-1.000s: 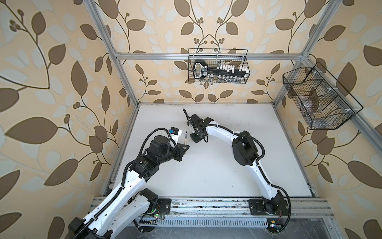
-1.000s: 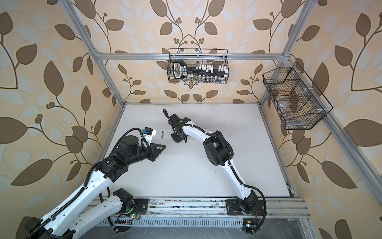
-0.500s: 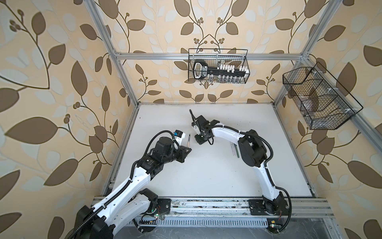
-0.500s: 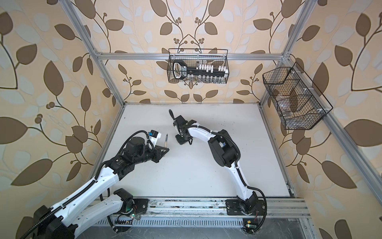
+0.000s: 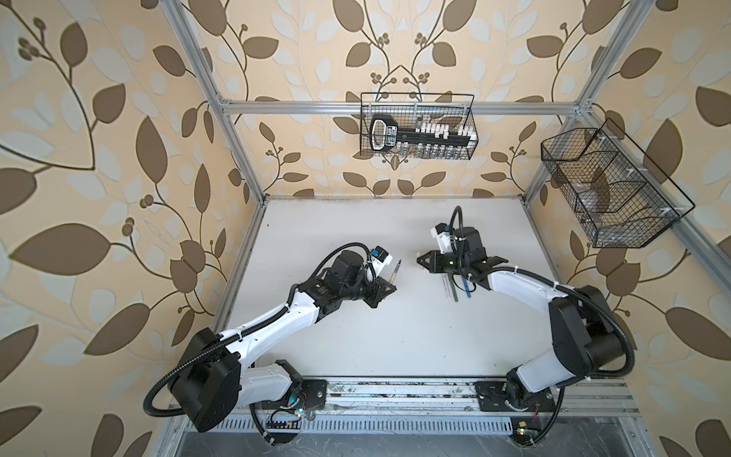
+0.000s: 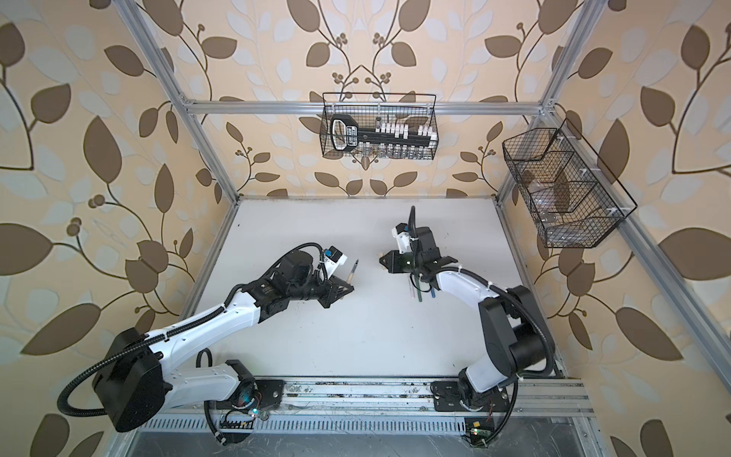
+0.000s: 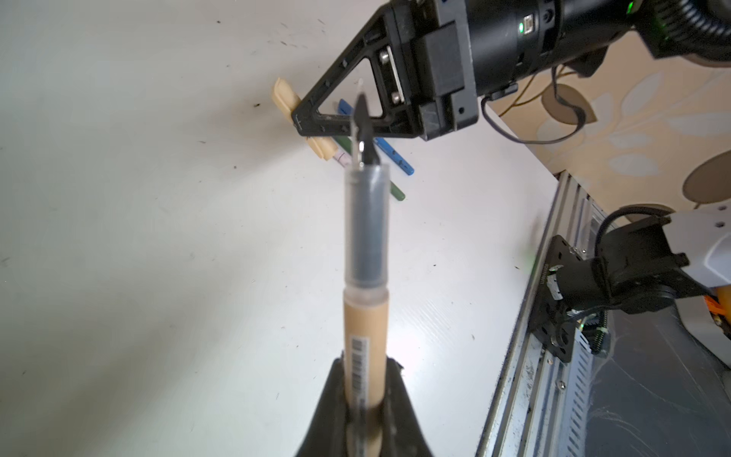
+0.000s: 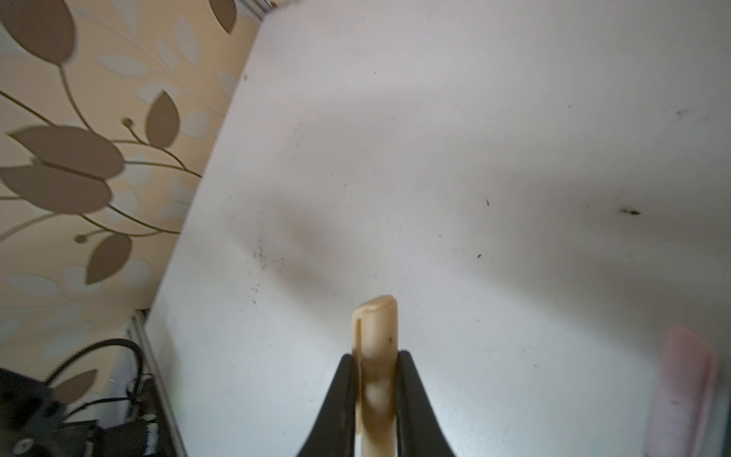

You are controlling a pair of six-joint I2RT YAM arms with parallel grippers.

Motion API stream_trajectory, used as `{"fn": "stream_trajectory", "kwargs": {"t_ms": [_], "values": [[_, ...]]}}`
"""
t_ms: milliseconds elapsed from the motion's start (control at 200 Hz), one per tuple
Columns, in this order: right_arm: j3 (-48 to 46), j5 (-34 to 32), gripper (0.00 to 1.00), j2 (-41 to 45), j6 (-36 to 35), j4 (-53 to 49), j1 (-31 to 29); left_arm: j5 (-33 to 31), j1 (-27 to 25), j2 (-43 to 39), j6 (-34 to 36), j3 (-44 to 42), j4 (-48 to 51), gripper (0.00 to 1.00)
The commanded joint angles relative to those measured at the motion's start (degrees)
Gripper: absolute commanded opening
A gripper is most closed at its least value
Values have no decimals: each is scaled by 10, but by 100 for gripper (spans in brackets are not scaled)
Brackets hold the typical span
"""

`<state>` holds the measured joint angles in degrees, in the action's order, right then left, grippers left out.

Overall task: Insert the pens into the pen caps
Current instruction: 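Lift the beige cap and bring it above the nib in the left gripper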

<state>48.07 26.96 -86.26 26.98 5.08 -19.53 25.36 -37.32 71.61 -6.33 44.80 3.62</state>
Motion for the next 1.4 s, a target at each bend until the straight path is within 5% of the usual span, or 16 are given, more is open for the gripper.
{"fn": "stream_trajectory", "kwargs": {"t_ms": [0,540,1394], "values": [[-47,60,16,55,89,131,16,29,-17,24,16,38,-39,0],[-127,-7,18,176,219,221,-1,69,-60,37,-25,15,-131,0],[-148,-91,18,218,201,301,-60,100,-60,34,-102,-30,-247,0]]}}
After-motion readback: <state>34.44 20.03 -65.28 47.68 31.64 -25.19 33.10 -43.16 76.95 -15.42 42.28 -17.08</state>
